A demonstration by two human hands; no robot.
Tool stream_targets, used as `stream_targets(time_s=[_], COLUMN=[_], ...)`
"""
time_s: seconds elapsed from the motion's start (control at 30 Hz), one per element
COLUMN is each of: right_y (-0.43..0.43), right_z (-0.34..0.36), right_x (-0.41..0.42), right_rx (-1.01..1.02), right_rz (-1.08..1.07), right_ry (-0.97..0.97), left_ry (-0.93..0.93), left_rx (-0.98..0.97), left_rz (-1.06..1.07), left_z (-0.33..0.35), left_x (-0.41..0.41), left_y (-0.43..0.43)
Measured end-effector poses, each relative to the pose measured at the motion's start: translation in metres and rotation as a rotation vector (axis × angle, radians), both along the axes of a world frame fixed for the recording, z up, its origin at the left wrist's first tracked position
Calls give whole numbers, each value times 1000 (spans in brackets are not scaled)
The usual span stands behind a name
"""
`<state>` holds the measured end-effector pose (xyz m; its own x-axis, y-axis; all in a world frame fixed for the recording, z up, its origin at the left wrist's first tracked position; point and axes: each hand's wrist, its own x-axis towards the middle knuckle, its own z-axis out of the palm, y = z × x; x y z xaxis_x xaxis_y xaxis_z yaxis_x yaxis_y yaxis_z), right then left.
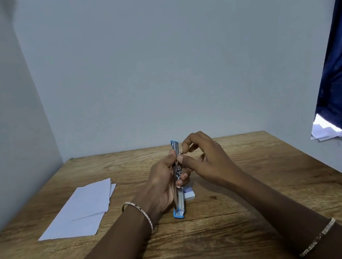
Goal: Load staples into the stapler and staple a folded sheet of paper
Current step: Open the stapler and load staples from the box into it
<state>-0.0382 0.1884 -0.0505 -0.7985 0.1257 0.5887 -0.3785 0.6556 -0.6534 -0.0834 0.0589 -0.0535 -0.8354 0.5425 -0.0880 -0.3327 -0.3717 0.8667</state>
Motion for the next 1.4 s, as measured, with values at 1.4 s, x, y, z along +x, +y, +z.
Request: stream_targets(time_s=[1.4], right_y=[13], right_z=[12], right_x=[1], right_rx=[208], right_rz=[70], right_ry=[-30], left_ry=[344], left_rx=[-250], left_rz=[-26], left_z=[7], left_x=[8], left_y=[-9])
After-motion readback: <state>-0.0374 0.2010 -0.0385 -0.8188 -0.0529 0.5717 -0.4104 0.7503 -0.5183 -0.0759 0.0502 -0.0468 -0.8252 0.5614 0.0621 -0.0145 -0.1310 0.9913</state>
